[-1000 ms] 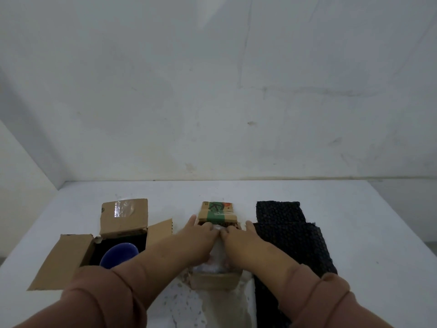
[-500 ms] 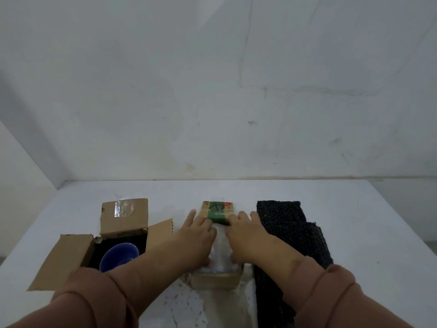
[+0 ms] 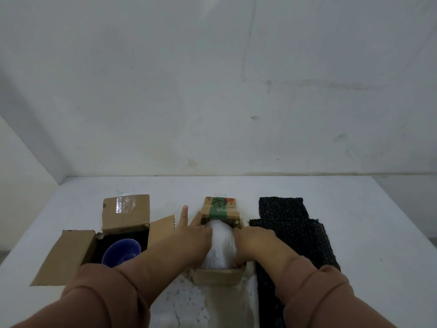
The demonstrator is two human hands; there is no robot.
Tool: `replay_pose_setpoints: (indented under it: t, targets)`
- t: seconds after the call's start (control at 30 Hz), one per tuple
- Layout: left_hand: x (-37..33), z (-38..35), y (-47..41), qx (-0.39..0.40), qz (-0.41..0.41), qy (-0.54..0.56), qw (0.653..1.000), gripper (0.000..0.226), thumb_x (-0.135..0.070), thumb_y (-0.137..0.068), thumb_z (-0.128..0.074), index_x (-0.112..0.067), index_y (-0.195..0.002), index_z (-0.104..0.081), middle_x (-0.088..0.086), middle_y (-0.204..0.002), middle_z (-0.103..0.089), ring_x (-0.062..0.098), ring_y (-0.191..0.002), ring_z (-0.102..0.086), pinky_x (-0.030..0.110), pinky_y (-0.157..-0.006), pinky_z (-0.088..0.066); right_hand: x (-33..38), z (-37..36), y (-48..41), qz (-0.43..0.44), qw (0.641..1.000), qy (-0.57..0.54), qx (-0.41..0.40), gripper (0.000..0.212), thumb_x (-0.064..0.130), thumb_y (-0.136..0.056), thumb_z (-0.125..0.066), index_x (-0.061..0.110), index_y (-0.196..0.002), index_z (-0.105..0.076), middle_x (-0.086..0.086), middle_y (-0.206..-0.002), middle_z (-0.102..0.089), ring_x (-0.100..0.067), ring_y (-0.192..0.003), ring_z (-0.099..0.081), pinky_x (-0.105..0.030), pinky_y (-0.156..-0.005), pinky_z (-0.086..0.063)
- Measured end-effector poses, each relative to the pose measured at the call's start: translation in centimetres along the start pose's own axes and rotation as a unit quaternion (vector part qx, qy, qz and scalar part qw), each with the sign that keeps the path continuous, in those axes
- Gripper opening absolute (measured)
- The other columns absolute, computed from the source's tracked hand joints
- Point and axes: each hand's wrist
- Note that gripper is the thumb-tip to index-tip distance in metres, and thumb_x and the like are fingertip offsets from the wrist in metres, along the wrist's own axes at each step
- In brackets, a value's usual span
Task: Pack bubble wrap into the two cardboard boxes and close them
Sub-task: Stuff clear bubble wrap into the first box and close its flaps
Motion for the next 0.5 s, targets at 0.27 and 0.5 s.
replay_pose_setpoints:
  t: [0.27,0.5]
  targets:
    - [0.6,0.2,1.0,-0.011,-0.004,0.038,0.999,0.067,-0.022,-0.087,-0.058,-0.002,-0.142,-0.028,0.014,-0.157,-0.019,0.034,-0.146,0.015,0.068,-0.108,0.013,-0.1,-0.1,0.2,0.002,0.999,-0.027,-0.024,0.069,0.042,-0.067,-0.069,0.024,-0.128,-0.043,-0.006,-0.127,-0.042,-0.030,-0.113,-0.047,-0.052,-0.094,-0.040]
    - [1.0,2.1,1.1,-0.010,-0.002,0.060,0.998,0.096,-0.047,-0.083,-0.063,-0.009,-0.151,-0.007,0.010,-0.160,-0.012,0.031,-0.147,0.011,0.061,-0.110,0.016,0.5,1.5,2.6,0.046,0.978,0.038,-0.198,0.058,0.035,-0.080,-0.063,0.015,-0.130,-0.041,-0.011,-0.132,-0.036,-0.032,-0.121,-0.034,-0.050,-0.102,-0.024]
Point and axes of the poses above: each hand's wrist, its own y-axis away from the middle knuckle, its own z-axis out of the back of the hand, x = y × z
